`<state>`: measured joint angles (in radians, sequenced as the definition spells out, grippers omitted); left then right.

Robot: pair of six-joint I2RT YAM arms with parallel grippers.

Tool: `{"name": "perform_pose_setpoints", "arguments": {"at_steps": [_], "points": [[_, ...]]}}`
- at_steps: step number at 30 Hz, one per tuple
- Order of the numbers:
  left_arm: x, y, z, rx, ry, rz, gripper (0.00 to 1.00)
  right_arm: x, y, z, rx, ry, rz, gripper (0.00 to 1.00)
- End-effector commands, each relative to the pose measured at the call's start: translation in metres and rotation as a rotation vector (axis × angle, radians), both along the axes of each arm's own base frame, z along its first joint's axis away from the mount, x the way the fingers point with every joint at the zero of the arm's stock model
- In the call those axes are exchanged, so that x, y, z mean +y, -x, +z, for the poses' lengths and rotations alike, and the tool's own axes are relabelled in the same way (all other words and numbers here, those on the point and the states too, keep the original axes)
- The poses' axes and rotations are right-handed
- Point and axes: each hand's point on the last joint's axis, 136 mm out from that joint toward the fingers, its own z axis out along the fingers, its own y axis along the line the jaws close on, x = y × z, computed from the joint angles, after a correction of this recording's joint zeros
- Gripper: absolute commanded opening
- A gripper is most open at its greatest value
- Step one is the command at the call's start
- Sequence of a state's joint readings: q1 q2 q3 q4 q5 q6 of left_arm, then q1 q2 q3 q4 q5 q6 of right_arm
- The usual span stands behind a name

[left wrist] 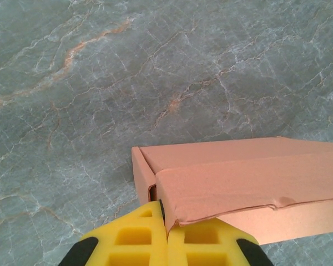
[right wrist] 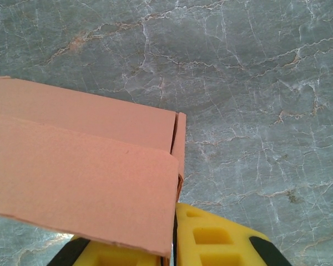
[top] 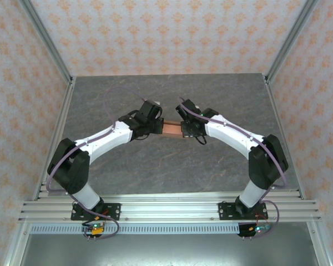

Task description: Fold the paper box

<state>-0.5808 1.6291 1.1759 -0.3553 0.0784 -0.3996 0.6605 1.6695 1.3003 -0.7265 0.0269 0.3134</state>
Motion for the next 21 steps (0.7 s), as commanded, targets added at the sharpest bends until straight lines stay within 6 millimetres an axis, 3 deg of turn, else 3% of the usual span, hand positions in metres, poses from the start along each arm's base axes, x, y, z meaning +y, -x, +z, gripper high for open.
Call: {"name": "perform_pose_setpoints", "arguments": {"at_steps": [1, 7, 14, 21], "points": [[-0.006, 0.003, -0.005, 0.058, 0.012, -0.009, 0.05, -0.001, 0.001, -0.005, 0.019, 0.032, 0.007, 0.14], [0.003, 0.004, -0.026, 0.083, -0.056, 0.002, 0.05, 0.001, -0.001, -0.002, 0.015, 0.024, 0.009, 0.14], [0.017, 0.006, -0.021, 0.066, -0.135, 0.011, 0.05, -0.001, -0.003, 0.000, 0.010, 0.044, 0.013, 0.14], [0.016, 0.010, -0.026, 0.089, -0.130, 0.003, 0.05, 0.000, -0.005, 0.001, 0.010, 0.050, 0.011, 0.14]]}}
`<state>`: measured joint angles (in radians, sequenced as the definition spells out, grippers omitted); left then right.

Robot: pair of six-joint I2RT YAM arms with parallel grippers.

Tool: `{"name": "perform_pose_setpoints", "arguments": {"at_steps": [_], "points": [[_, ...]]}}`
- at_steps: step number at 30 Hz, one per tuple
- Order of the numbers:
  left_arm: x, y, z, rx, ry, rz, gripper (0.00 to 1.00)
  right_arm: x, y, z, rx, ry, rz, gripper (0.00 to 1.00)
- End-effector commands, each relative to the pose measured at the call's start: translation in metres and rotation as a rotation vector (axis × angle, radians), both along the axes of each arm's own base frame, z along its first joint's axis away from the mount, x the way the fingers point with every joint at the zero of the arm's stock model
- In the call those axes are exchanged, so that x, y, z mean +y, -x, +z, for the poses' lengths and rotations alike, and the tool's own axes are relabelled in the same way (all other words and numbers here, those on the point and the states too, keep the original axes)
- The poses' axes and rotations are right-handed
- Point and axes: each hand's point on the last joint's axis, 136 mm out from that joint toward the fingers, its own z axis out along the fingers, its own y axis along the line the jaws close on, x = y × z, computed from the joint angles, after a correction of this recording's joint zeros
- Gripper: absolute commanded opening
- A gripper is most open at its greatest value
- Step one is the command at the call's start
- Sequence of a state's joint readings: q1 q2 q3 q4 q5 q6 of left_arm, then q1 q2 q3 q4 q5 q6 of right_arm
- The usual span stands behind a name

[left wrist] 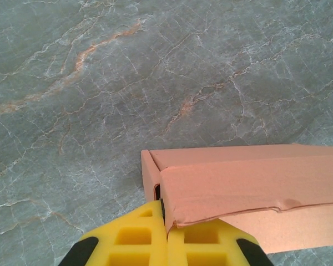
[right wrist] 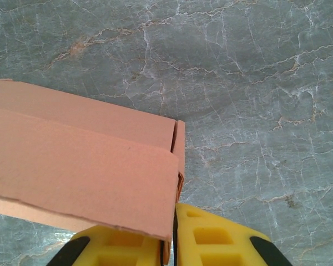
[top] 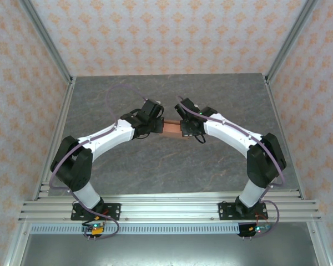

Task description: Fold the paper box

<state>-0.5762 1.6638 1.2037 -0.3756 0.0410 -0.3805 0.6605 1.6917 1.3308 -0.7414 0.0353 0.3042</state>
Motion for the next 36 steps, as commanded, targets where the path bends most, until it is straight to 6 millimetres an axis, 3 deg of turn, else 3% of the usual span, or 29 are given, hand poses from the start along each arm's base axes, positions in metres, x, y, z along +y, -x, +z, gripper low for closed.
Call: {"name": "perform_pose_setpoints", "arguments": {"at_steps": [1, 15, 29, 36], "points": [[0.011, 0.017, -0.021, 0.085, -0.079, -0.006, 0.05, -0.002, -0.001, 0.000, 0.010, 0.036, 0.007, 0.14], [0.028, 0.021, -0.021, 0.069, -0.187, 0.011, 0.05, -0.002, -0.002, -0.006, 0.022, 0.056, 0.010, 0.14], [0.005, 0.026, -0.047, 0.130, -0.043, 0.017, 0.07, -0.001, -0.006, -0.004, 0.024, 0.064, 0.007, 0.14], [0.016, 0.031, -0.054, 0.103, -0.061, 0.034, 0.09, -0.002, -0.010, -0.008, 0.031, 0.054, -0.015, 0.14]]}}
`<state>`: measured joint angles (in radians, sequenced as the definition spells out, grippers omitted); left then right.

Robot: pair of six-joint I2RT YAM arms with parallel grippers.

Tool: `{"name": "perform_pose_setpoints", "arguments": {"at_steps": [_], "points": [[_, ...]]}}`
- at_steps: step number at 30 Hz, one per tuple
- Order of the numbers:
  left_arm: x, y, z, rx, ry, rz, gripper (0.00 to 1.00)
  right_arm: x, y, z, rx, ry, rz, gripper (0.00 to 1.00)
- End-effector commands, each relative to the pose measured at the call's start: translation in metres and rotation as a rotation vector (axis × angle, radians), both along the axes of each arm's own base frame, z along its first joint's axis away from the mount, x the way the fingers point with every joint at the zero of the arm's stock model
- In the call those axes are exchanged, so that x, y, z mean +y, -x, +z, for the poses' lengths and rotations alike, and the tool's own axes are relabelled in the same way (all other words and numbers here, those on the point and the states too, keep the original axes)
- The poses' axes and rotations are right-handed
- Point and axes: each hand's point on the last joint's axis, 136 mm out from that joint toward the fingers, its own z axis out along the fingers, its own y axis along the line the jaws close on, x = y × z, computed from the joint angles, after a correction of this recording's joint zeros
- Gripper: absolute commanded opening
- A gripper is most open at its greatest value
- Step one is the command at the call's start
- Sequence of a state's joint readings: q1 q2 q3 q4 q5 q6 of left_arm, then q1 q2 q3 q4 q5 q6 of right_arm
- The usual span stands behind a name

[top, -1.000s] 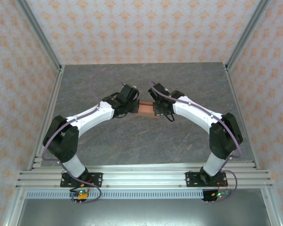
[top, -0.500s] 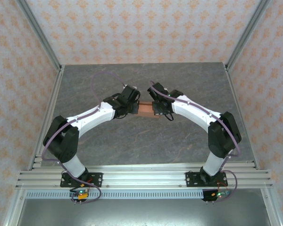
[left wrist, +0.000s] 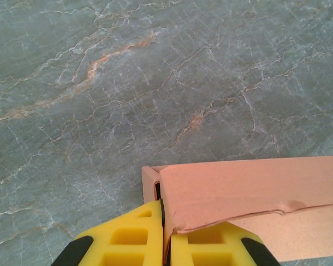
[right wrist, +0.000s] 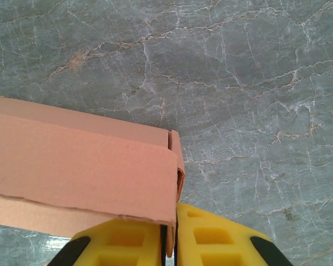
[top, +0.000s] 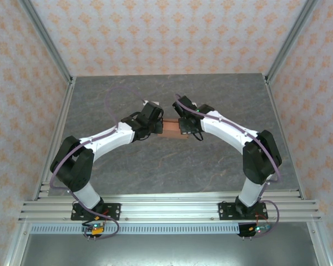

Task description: Fold the paper box

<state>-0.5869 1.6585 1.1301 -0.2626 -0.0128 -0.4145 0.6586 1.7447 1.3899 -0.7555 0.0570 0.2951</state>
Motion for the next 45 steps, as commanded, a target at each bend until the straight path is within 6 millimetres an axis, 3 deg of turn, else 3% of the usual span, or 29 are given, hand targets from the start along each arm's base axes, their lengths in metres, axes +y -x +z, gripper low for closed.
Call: {"name": "perform_pose_setpoints", "arguments": {"at_steps": [1, 8, 17, 23, 25, 27, 29, 33, 35, 38, 41, 45], "points": [[0.016, 0.036, -0.045, 0.150, -0.074, -0.011, 0.09, -0.006, 0.001, -0.008, 0.036, 0.027, -0.016, 0.14], [0.019, 0.032, -0.048, 0.107, -0.074, 0.002, 0.09, -0.003, -0.008, -0.006, 0.010, -0.017, -0.027, 0.18], [0.017, 0.016, -0.048, 0.104, -0.147, -0.007, 0.09, 0.002, -0.006, 0.044, -0.142, -0.167, 0.052, 0.40], [0.014, 0.012, -0.054, 0.127, -0.167, -0.026, 0.09, -0.006, 0.003, 0.064, -0.253, -0.200, 0.214, 0.42], [0.014, 0.013, -0.055, 0.127, -0.173, -0.029, 0.09, -0.016, 0.001, 0.072, -0.340, -0.171, 0.241, 0.47], [0.014, 0.013, -0.055, 0.126, -0.180, -0.034, 0.09, -0.038, -0.006, 0.080, -0.411, -0.138, 0.168, 0.59], [0.015, 0.013, -0.053, 0.120, -0.181, -0.038, 0.09, -0.059, -0.014, 0.083, -0.435, -0.130, 0.065, 0.63], [0.013, 0.013, -0.052, 0.124, -0.177, -0.047, 0.09, -0.059, -0.024, 0.082, -0.330, -0.268, -0.038, 0.56], [0.013, 0.013, -0.053, 0.126, -0.178, -0.046, 0.09, -0.038, -0.024, 0.075, -0.236, -0.365, -0.031, 0.55], [0.012, 0.013, -0.053, 0.128, -0.174, -0.042, 0.09, -0.021, -0.024, 0.062, -0.174, -0.462, -0.041, 0.45], [0.013, 0.013, -0.054, 0.132, -0.173, -0.037, 0.09, -0.023, -0.026, 0.052, -0.172, -0.463, -0.074, 0.37], [0.012, 0.013, -0.056, 0.146, -0.178, -0.039, 0.09, -0.024, -0.022, 0.047, -0.161, -0.443, -0.058, 0.36]]}}
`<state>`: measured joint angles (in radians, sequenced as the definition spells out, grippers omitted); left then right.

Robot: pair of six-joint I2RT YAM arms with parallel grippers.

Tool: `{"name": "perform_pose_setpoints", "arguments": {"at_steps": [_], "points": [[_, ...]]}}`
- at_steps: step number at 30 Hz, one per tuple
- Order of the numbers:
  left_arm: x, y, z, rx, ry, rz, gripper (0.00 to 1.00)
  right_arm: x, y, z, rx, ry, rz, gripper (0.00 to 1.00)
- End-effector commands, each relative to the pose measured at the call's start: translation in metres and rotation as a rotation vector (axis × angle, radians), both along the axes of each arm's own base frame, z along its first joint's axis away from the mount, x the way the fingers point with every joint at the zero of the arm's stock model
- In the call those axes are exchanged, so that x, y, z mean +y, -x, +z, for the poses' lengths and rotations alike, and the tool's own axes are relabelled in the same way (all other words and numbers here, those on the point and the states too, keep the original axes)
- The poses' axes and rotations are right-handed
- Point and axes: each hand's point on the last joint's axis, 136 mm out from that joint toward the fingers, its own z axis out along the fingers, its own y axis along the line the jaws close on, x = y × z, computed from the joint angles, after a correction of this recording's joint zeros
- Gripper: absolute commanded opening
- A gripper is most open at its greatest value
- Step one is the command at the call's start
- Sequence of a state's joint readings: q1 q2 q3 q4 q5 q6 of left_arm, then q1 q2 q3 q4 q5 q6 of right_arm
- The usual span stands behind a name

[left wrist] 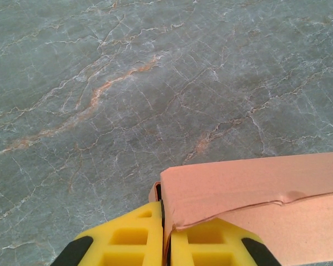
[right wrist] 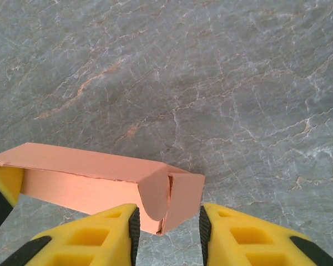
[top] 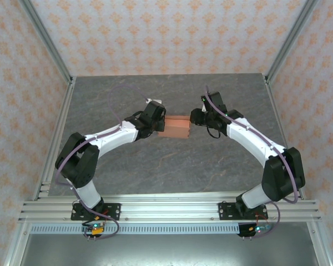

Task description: Fold the paper box

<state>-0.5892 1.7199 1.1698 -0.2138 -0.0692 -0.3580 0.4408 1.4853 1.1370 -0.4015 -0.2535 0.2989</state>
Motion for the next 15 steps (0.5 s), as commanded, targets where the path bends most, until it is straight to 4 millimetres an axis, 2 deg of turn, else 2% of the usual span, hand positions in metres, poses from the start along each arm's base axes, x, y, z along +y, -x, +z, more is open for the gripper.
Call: {"name": "perform_pose_setpoints", "arguments": {"at_steps": [1, 8, 15], "points": [[0.015, 0.032, -0.054, 0.202, -0.122, -0.020, 0.09, 0.003, 0.002, -0.001, 0.004, -0.019, -0.002, 0.36], [0.013, 0.031, -0.053, 0.202, -0.109, -0.015, 0.09, 0.007, 0.008, -0.019, 0.039, 0.019, 0.034, 0.38], [0.013, 0.032, -0.054, 0.206, -0.105, -0.012, 0.08, 0.018, 0.002, -0.028, 0.046, 0.031, 0.059, 0.36]]}}
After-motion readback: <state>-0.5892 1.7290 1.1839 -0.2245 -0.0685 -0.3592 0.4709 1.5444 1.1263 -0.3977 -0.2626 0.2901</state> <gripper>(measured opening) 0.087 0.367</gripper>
